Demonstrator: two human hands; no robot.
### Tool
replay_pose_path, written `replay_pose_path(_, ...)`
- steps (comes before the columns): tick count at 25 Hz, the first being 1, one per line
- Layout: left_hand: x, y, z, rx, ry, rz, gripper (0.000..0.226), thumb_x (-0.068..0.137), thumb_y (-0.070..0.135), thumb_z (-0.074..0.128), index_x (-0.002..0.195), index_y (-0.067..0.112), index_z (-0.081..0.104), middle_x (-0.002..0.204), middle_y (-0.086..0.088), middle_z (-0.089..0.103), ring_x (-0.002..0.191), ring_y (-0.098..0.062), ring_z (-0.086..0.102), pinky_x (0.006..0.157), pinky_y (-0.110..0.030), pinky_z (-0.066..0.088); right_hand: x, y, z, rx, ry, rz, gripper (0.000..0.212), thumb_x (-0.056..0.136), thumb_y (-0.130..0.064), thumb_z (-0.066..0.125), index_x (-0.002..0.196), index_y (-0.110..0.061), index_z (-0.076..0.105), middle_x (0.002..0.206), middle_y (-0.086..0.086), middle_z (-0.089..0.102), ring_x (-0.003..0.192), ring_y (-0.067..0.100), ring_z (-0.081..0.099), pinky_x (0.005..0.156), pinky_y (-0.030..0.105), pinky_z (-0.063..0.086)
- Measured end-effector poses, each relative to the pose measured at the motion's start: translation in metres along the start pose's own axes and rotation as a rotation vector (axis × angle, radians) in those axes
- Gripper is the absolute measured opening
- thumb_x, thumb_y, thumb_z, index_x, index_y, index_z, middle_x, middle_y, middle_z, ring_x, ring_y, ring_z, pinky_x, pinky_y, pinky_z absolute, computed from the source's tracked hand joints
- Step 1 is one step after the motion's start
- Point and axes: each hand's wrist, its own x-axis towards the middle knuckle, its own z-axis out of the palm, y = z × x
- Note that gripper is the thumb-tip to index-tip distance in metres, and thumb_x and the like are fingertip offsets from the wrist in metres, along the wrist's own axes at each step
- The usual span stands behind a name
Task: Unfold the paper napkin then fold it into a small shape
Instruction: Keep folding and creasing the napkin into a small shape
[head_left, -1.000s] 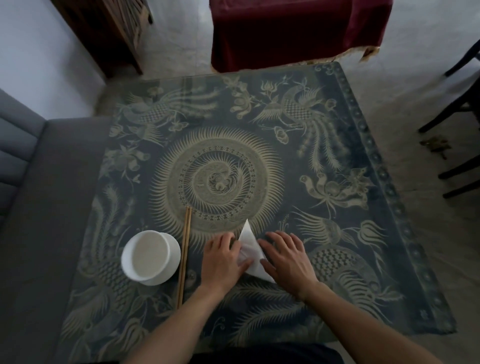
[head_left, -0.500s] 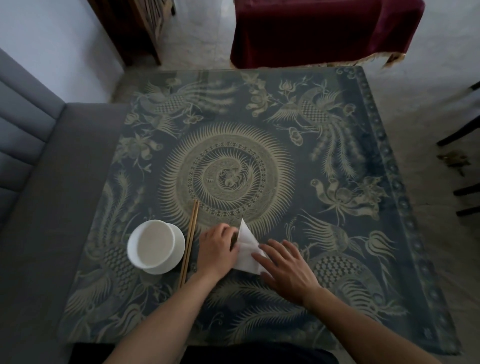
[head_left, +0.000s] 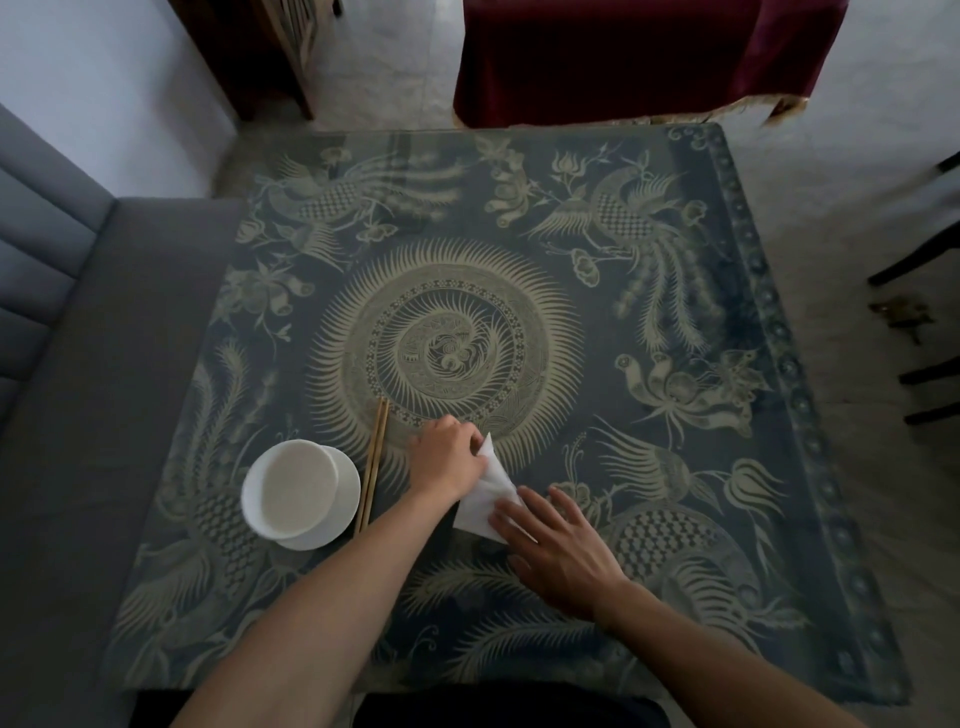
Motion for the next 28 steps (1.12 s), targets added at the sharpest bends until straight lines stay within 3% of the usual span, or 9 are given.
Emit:
replay_pose_path(6, 0.008, 0.011, -0.007, -0.193, -0.091, -0.030, 0.007, 0.089, 0.022, 0.065, 0.095, 0.021, 0.062, 0.102, -0.001, 0.068, 0.090, -0.019, 0.062, 0.081, -0.038, 0.052, 0.005, -0.006, -0.001, 0.007, 0.022, 0.047, 0.054, 0.083, -0.047, 0.067, 0.131, -0.023, 0.062, 0.136, 0.001, 0.061, 0.125, 0.024, 0.056, 0.101, 0.048, 0.048)
replay_pose_path(9, 0.007, 0.013, -0.010, -0.310, -0.156, -0.072, 0.021, 0.082, 0.013, 0.070, 0.096, 0.020, 0.056, 0.092, 0.001, 0.067, 0.086, -0.019, 0.064, 0.081, -0.041, 0.054, 0.007, -0.009, 0.002, 0.016, 0.040, 0.062, 0.054, 0.083, -0.045, 0.068, 0.131, -0.021, 0.062, 0.134, 0.002, 0.061, 0.124, 0.025, 0.057, 0.101, 0.048, 0.047)
replay_pose_path(11, 0.009, 0.012, -0.011, -0.342, -0.199, -0.103, 0.029, 0.080, 0.014, 0.073, 0.104, 0.020, 0.057, 0.096, 0.001, 0.066, 0.091, -0.021, 0.064, 0.084, -0.043, 0.053, 0.007, -0.009, 0.005, 0.024, 0.059, 0.062, 0.051, 0.086, -0.043, 0.062, 0.131, -0.020, 0.061, 0.134, 0.003, 0.060, 0.124, 0.026, 0.055, 0.102, 0.049, 0.047)
replay_pose_path(13, 0.011, 0.010, -0.012, -0.306, -0.240, -0.107, 0.029, 0.081, 0.019, 0.073, 0.107, 0.021, 0.060, 0.104, 0.000, 0.067, 0.097, -0.021, 0.063, 0.089, -0.044, 0.052, 0.007, -0.008, 0.006, 0.031, 0.080, 0.066, 0.049, 0.089, -0.042, 0.049, 0.131, -0.019, 0.061, 0.134, 0.003, 0.060, 0.124, 0.027, 0.055, 0.101, 0.049, 0.047)
replay_pose_path(16, 0.011, 0.006, -0.015, -0.214, -0.304, -0.075, 0.013, 0.081, 0.023, 0.072, 0.094, 0.026, 0.068, 0.099, 0.005, 0.069, 0.095, -0.018, 0.063, 0.093, -0.046, 0.050, 0.009, -0.009, 0.006, 0.048, 0.078, 0.084, 0.051, 0.089, -0.040, 0.043, 0.132, -0.018, 0.060, 0.133, 0.004, 0.061, 0.122, 0.028, 0.056, 0.100, 0.048, 0.047)
replay_pose_path(20, 0.010, 0.006, -0.020, -0.068, -0.277, 0.041, 0.004, 0.085, 0.021, 0.065, 0.084, 0.023, 0.062, 0.094, 0.001, 0.065, 0.090, -0.021, 0.062, 0.078, -0.039, 0.051, 0.010, -0.009, 0.009, 0.066, 0.066, 0.104, 0.053, 0.089, -0.040, 0.044, 0.135, -0.017, 0.057, 0.136, 0.006, 0.058, 0.123, 0.029, 0.055, 0.101, 0.049, 0.047)
replay_pose_path(24, 0.013, 0.006, -0.022, -0.084, -0.271, 0.090, 0.033, 0.088, 0.022, 0.063, 0.065, 0.028, 0.040, 0.073, 0.006, 0.052, 0.070, -0.016, 0.053, 0.055, -0.028, 0.034, 0.001, -0.005, 0.013, 0.069, 0.079, 0.080, 0.051, 0.093, -0.043, 0.039, 0.135, -0.020, 0.057, 0.138, 0.003, 0.056, 0.125, 0.026, 0.051, 0.103, 0.048, 0.045)
replay_pose_path(28, 0.013, 0.008, -0.023, -0.081, -0.273, 0.131, 0.034, 0.087, 0.024, 0.065, 0.066, 0.028, 0.040, 0.070, 0.009, 0.050, 0.070, -0.018, 0.054, 0.060, -0.032, 0.038, -0.011, -0.001, 0.020, 0.102, 0.127, 0.064, 0.046, 0.094, -0.040, 0.044, 0.133, -0.020, 0.055, 0.136, 0.003, 0.056, 0.123, 0.026, 0.048, 0.102, 0.048, 0.044)
